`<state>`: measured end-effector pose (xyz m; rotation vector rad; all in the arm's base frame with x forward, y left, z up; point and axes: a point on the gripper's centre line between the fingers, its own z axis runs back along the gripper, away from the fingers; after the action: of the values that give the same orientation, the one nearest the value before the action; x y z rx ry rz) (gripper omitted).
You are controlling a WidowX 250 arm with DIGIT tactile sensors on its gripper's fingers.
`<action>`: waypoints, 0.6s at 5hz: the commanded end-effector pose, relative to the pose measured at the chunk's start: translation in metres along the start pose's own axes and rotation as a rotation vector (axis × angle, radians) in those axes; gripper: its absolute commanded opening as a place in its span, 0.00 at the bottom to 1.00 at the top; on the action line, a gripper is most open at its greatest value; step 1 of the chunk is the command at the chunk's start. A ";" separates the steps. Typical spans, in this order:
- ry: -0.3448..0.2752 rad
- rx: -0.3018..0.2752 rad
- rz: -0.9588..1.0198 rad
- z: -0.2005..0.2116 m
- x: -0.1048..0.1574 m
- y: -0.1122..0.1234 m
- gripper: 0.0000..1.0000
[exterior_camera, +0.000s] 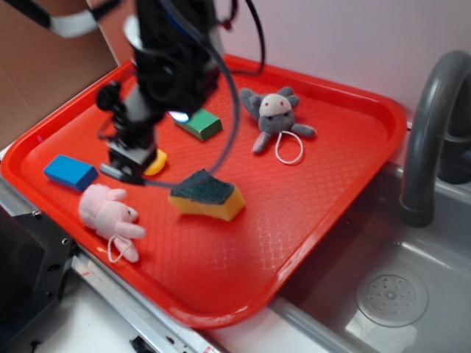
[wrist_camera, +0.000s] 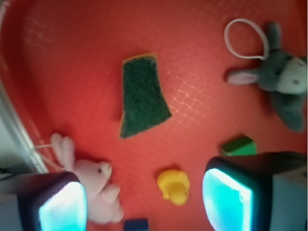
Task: Grab the green sponge.
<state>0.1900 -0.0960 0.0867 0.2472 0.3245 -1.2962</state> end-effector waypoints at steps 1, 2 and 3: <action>0.031 -0.028 -0.073 -0.039 0.019 0.004 1.00; 0.035 -0.026 -0.094 -0.046 0.025 0.001 1.00; -0.019 -0.024 -0.067 -0.050 0.027 0.001 0.00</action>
<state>0.1984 -0.1019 0.0228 0.2093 0.3857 -1.3571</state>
